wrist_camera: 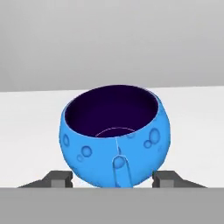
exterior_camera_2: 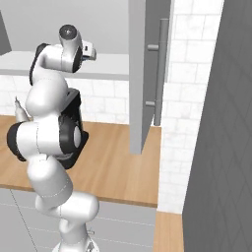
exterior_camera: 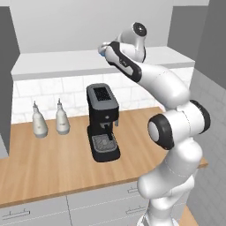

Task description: Gather all objects into one cabinet and sort the glasses and bowls to opposite sides.

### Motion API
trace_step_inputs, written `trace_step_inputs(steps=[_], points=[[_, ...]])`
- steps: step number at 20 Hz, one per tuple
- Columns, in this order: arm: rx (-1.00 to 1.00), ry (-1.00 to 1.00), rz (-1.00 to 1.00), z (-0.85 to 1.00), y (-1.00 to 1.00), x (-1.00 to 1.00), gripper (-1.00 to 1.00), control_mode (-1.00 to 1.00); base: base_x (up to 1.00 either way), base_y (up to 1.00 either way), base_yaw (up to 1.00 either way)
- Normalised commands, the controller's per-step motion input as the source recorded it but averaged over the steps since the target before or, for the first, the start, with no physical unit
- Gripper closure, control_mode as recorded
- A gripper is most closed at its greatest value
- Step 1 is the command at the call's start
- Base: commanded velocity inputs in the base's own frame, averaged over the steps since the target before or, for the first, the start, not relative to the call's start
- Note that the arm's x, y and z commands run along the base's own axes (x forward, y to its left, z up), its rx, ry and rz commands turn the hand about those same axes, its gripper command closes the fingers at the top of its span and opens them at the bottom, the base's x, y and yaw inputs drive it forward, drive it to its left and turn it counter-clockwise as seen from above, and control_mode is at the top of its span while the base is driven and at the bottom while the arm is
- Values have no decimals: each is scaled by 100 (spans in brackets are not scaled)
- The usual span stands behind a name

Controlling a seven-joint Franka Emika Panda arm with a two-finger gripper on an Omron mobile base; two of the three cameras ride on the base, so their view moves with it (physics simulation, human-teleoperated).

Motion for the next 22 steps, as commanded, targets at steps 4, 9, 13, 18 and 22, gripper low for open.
trace_step_inputs(steps=[4, 9, 13, 18, 22], points=[[0, 0, 0, 0, 17, 0, 100, -100, 0, 0, 0], [0, 4, 0, 0, 2, 0, 100, -100, 0, 0, 0], [0, 3, 0, 0, 3, -24, 100, -100, 0, 0, 0], [0, 0, 0, -4, 5, -78, 100, -100, 0, 0, 0], [0, -2, 0, -15, 11, -77, 100, -100, 0, 0, 0]])
